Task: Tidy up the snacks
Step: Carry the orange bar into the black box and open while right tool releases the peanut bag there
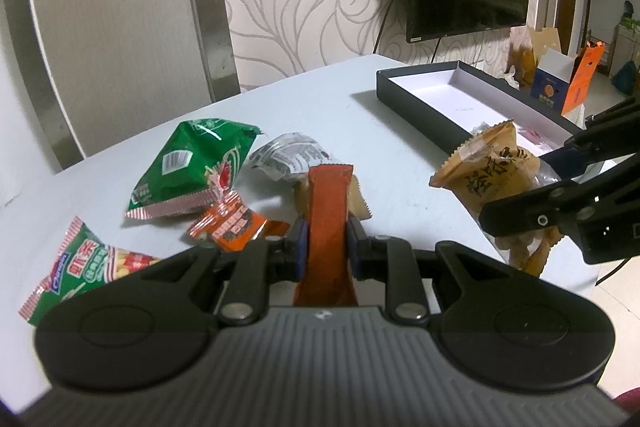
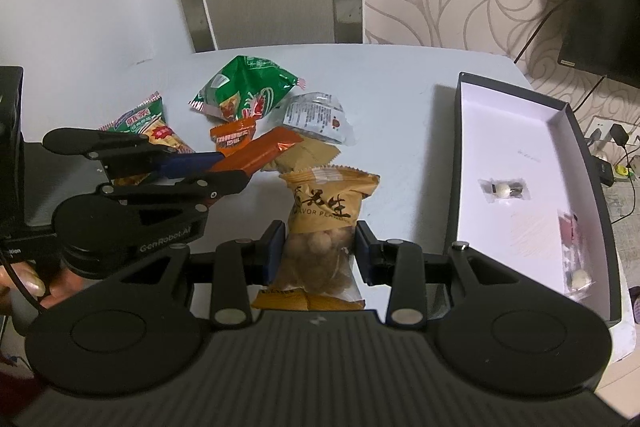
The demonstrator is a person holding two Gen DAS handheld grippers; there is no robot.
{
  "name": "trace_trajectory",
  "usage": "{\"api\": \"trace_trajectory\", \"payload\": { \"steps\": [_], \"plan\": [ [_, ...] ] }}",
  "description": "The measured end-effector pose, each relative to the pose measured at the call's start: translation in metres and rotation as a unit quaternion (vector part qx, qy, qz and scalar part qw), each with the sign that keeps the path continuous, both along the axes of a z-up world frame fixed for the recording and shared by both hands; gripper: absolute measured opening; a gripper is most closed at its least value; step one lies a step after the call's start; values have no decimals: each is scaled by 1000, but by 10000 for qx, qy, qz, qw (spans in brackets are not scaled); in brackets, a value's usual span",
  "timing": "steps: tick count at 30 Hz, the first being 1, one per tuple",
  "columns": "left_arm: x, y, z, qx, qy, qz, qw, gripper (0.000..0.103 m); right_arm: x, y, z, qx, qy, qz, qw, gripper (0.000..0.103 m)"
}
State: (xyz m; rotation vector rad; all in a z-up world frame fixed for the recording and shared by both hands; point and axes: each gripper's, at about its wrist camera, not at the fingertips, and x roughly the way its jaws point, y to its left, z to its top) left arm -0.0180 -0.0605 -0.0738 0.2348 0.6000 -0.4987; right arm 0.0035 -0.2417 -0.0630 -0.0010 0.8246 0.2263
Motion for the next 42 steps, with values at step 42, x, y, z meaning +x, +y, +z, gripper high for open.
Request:
{"api": "trace_trajectory", "payload": {
  "steps": [42],
  "plan": [
    [59,-172,13,-174,-253,-988,9946,24,11,-148,-4,-219,1,-1175,9928,43]
  ]
}}
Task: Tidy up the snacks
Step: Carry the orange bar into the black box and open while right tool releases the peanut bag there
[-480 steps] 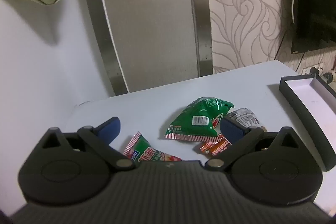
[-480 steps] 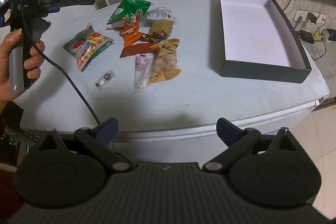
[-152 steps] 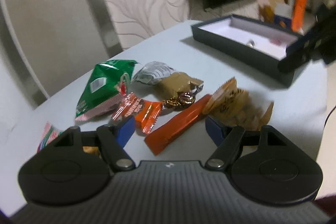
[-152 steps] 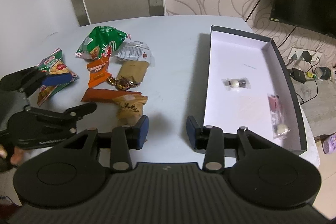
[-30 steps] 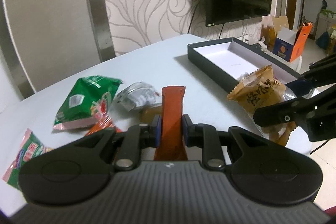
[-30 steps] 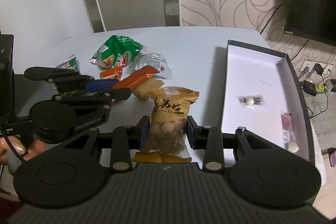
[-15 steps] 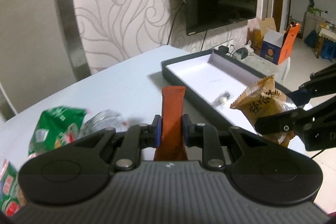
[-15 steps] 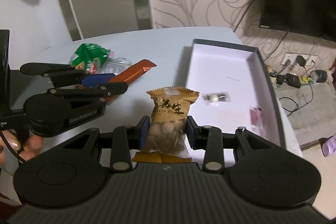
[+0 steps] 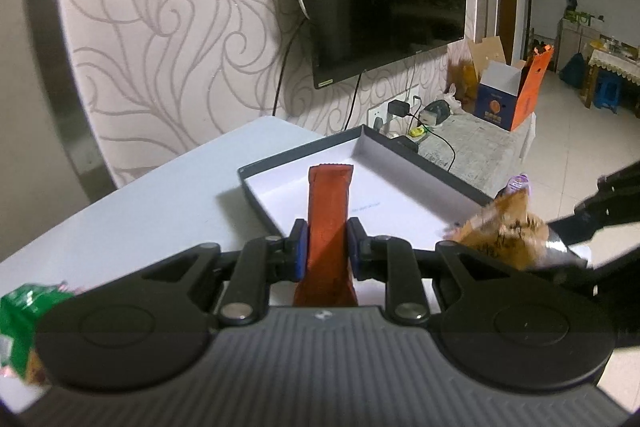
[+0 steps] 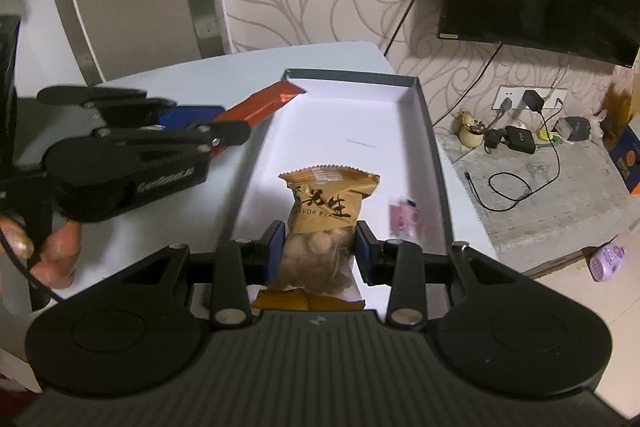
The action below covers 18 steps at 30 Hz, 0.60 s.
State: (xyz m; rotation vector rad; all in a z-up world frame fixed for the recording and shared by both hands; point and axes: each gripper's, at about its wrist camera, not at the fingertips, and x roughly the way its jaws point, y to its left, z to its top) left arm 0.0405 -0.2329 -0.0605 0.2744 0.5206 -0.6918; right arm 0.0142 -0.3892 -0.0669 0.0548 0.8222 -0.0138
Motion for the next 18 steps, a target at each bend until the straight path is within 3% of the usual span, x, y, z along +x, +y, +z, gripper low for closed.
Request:
{"api": "trace_trajectory", "payload": {
  "steps": [7,18],
  "plan": [
    [16,-35,-7,171,-27,22,9998,24,13,-21,-15,-71,191,51,9998,43],
    [31,-46,-19,369,-36,179,9992,25,29,-25,-29,-174,354,221,9990,43]
  ]
}}
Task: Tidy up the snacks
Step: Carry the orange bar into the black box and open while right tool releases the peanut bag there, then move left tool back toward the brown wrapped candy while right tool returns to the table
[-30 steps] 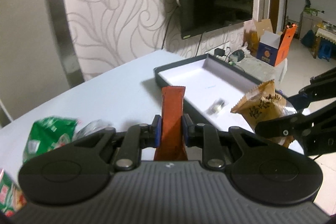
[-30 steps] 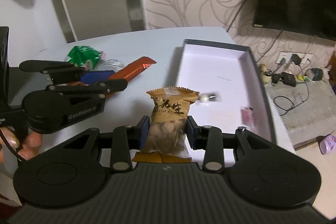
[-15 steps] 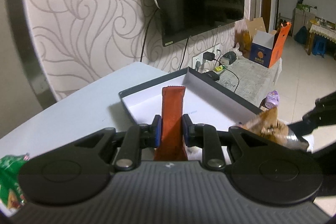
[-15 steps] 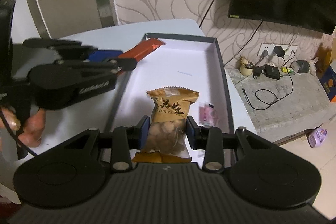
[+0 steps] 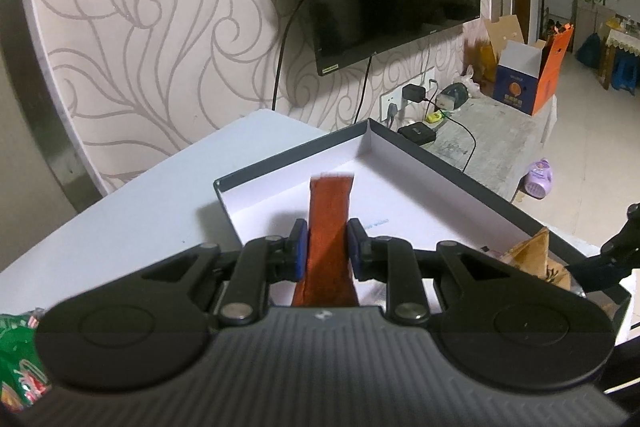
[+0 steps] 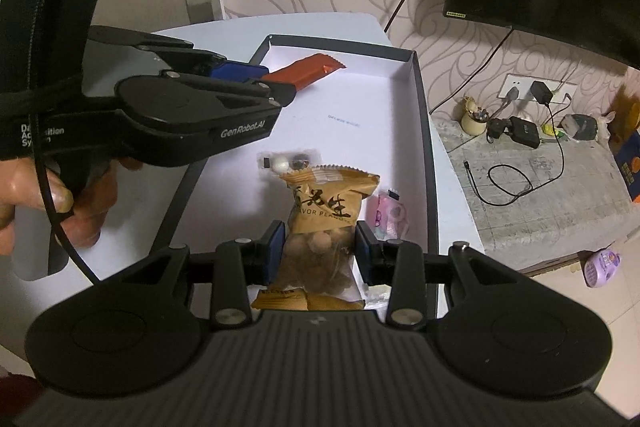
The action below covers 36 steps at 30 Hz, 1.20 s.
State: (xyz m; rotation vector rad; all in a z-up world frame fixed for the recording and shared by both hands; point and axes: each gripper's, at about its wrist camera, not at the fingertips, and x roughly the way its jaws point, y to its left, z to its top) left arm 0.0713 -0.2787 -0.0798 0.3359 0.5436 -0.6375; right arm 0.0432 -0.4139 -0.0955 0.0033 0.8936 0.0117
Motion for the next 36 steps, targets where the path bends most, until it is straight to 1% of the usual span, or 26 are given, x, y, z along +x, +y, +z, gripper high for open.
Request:
{"api": "trace_trajectory", "payload": {
  "steps": [6,9,10,11,13,15,18,20,24,25,26,27,29,31,33,35,36],
  "plan": [
    [5,-4,2,58,-72,3,10000,25,0,1,1,-31,-38,-67,10000,43],
    [4,-1,4,22,-15,-13,10000,25,-3,2,1,-11,-49,-134,9999,44],
    [3,1,5,7,-14,-21,10000,25,-4,1,2,42,-87,-198,9998,53],
    [1,3,5,-4,-25,-17,10000,27,-6,0,4,94,-135,-258,9995,69],
    [-3,9,7,-39,-23,13,10000,28,-9,0,10,93,-335,-397,9986,88],
    [-7,18,8,-113,9,39,9999,28,-13,2,17,4,-513,-470,9976,90],
    [-15,32,13,-191,-32,94,9998,28,-20,3,26,70,-692,-618,9957,91],
    [-22,44,17,-261,-69,116,9996,28,-28,3,34,250,-842,-825,9927,93],
    [-39,68,26,-335,-231,128,9991,28,-45,1,45,732,-1177,-1267,9822,93],
    [-44,75,28,-351,-258,133,9990,28,-48,1,47,804,-1240,-1352,9797,94],
    [-49,81,29,-353,-269,129,9989,28,-52,1,49,859,-1327,-1426,9771,98],
    [-54,87,29,-354,-273,121,9989,28,-58,3,51,907,-1495,-1475,9735,99],
    [-64,99,29,-350,-258,117,9990,28,-66,9,56,895,-1739,-1388,9708,102],
    [-74,111,26,-334,-187,135,9992,28,-72,18,61,828,-1758,-1162,9740,103],
    [-85,123,23,-313,-130,131,9993,28,-77,26,64,922,-1800,-1018,9740,103],
    [-94,133,20,-218,-165,125,9995,29,-83,37,67,972,-1885,-942,9727,103],
    [-98,137,18,-173,-185,119,9996,28,-85,44,68,886,-1914,-864,9737,103]
  ]
}}
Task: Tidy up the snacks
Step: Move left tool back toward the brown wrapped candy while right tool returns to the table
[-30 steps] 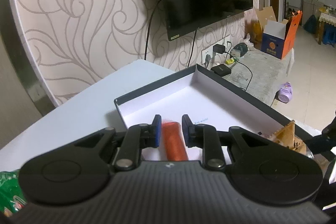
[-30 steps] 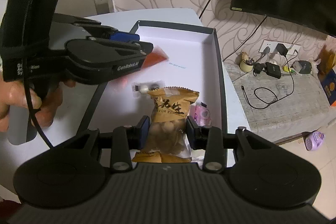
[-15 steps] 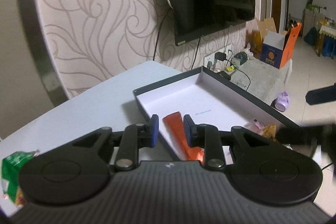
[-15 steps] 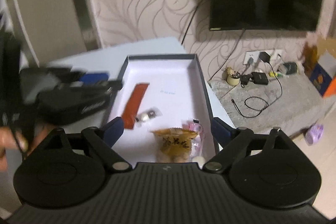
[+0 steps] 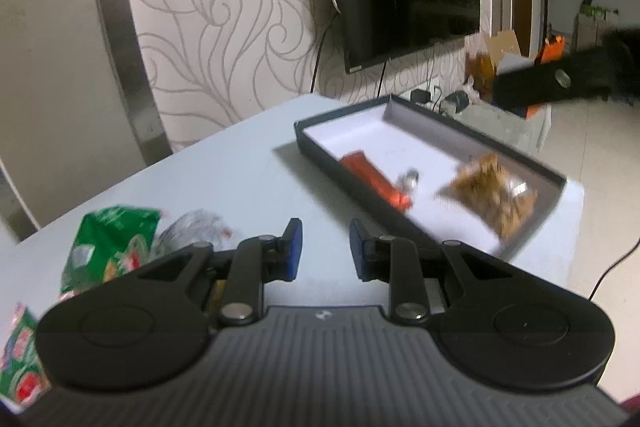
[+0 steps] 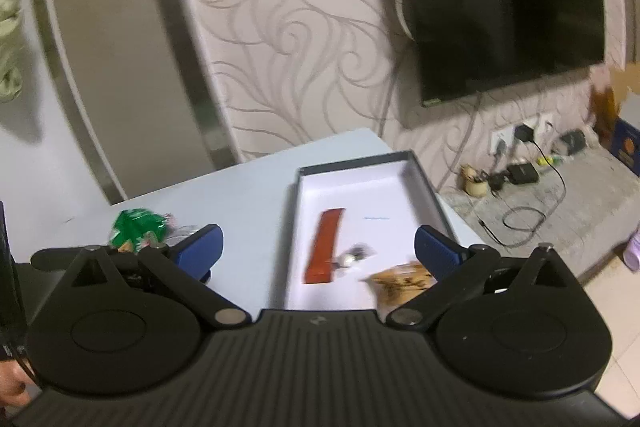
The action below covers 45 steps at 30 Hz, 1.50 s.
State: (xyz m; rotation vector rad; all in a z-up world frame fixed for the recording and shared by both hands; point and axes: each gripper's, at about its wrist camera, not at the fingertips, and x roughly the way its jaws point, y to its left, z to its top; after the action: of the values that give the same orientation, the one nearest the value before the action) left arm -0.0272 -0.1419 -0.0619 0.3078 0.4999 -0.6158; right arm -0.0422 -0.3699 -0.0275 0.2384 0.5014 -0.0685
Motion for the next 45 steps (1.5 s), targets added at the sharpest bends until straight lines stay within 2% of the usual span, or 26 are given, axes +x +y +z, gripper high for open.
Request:
{"api": "trace_trajectory", "payload": {
  "steps": [5,8,11,14,17,21,23,25,26,27,29,31,35,36,39,42,45],
  "plan": [
    [-11,22,-1,43,17,126,9999,28,-7,33,9,-705,-72,-181,9973,103],
    [-16,34,-2,41,16,242,9997,28,-9,36,15,-626,-185,-507,9966,103],
    [-19,46,-4,47,53,377,9993,28,-20,36,23,-433,-532,-766,9947,103],
    [-19,56,-6,56,88,517,9986,28,-33,53,38,-1040,-1117,-950,9837,103],
    [-18,63,-9,105,85,665,9977,28,-37,63,49,-1279,-1317,-1051,9774,103],
    [-15,75,-13,90,94,903,9958,28,-39,58,48,-710,-1199,-667,9880,103],
    [-12,81,-16,50,142,1051,9943,28,-40,62,45,-752,-1111,-626,9890,103],
    [-6,84,-19,123,183,1208,9924,28,-39,68,41,-769,-1001,-323,9915,103],
    [-3,86,-21,152,216,1268,9916,28,-37,70,40,-713,-865,-197,9935,103],
    [0,87,-23,172,241,1323,9908,28,-32,69,37,-503,-557,39,9972,103],
    [4,90,-26,198,269,1429,9892,28,-25,67,29,-10,-220,386,9990,103],
    [5,95,-29,226,278,1512,9879,28,-22,64,19,391,20,494,9980,103],
    [9,102,-35,269,336,1666,9851,28,-21,73,13,146,134,679,9975,103],
    [11,104,-36,266,362,1717,9841,28,-21,75,11,237,144,756,9968,103],
    [21,108,-37,202,444,1854,9815,28,-25,77,8,899,191,872,9919,103],
    [24,111,-36,84,533,1741,9832,28,-30,88,1,1421,390,1142,9825,103],
    [18,102,-34,159,338,1438,9889,28,-36,99,0,1515,453,1495,9760,103]
  ]
}}
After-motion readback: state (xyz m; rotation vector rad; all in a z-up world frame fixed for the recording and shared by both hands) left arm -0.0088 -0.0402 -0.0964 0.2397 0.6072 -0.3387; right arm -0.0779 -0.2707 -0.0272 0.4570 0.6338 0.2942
